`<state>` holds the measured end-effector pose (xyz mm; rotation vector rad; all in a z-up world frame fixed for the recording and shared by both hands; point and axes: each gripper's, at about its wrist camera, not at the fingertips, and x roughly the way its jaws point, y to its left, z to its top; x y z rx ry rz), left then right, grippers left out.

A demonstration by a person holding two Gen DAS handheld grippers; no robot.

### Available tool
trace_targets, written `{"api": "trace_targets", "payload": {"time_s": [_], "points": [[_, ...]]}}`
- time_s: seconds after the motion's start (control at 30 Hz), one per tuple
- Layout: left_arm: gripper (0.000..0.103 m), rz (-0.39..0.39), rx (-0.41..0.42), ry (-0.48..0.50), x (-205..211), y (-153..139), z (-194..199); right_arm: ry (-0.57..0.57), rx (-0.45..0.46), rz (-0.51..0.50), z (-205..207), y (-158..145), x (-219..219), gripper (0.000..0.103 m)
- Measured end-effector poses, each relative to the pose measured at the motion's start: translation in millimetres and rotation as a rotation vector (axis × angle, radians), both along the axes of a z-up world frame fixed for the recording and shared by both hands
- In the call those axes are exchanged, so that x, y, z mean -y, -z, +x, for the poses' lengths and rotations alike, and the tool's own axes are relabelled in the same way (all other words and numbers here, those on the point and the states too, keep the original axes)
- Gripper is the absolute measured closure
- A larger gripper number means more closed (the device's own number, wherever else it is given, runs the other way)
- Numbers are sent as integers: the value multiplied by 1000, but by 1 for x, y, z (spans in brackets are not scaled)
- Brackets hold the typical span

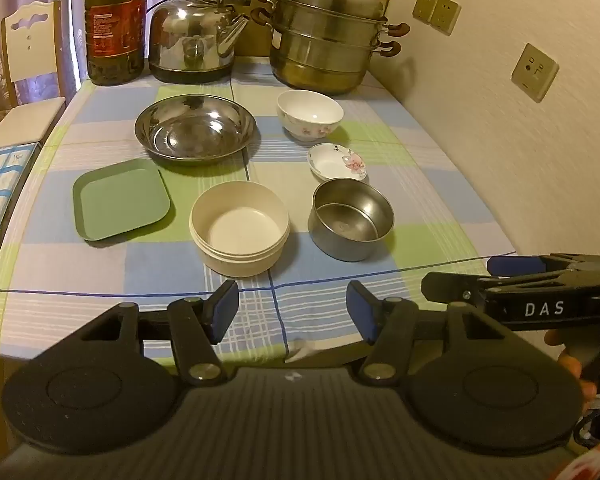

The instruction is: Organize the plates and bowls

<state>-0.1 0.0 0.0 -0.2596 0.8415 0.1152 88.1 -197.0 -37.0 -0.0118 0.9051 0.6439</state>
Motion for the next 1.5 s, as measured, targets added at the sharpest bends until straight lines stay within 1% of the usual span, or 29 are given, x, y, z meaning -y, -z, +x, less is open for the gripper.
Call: {"api": "trace_targets", "payload": {"time_s": [0.53, 0.73, 0.87, 1.5], "points": [[46, -1, -6, -2, 0, 0, 0, 0, -2, -1, 2, 1, -4, 1], [46, -6, -7, -2, -6, 4, -2, 1, -2, -2, 3, 0, -4, 1], [46, -8, -9, 1, -7, 11, -1, 2, -2, -3, 3, 0, -4, 1], [46, -18, -16, -5, -4, 10, 5, 1, -3, -3, 4, -2, -4, 1]]}}
